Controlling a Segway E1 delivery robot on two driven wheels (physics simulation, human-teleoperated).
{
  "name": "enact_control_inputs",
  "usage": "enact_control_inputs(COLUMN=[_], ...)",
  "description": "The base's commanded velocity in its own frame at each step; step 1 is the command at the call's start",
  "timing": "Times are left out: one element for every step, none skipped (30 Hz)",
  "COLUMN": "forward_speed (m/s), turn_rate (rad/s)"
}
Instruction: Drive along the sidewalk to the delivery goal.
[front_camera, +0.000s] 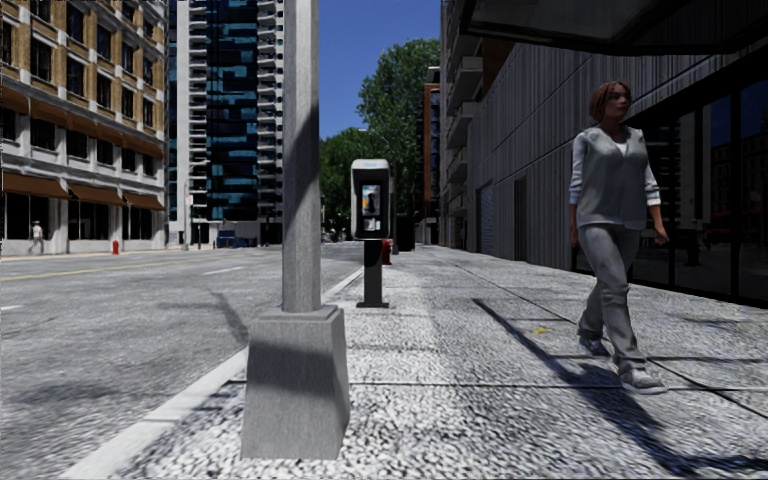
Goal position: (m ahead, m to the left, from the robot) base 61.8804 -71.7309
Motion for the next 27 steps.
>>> enact_control_inputs(forward_speed=[0.00,0.00,0.00,0.00,0.00,0.00,0.00,0.00,0.00,0.00,0.00,0.00,0.00,0.00,0.00,0.00,0.00,0.00,0.00,0.00,0.00,0.00,0.00,0.00,0.00,0.00,0.00], turn_rate=[-1.20,-1.20,-1.20,-1.20,-1.20,-1.20,-1.20,-0.35,0.00,0.00,0.00,0.00,0.00,0.00,0.00,0.34,0.79,1.20,1.20,1.20,1.20,1.20,1.15,0.45,0.17,0.05,0.00])
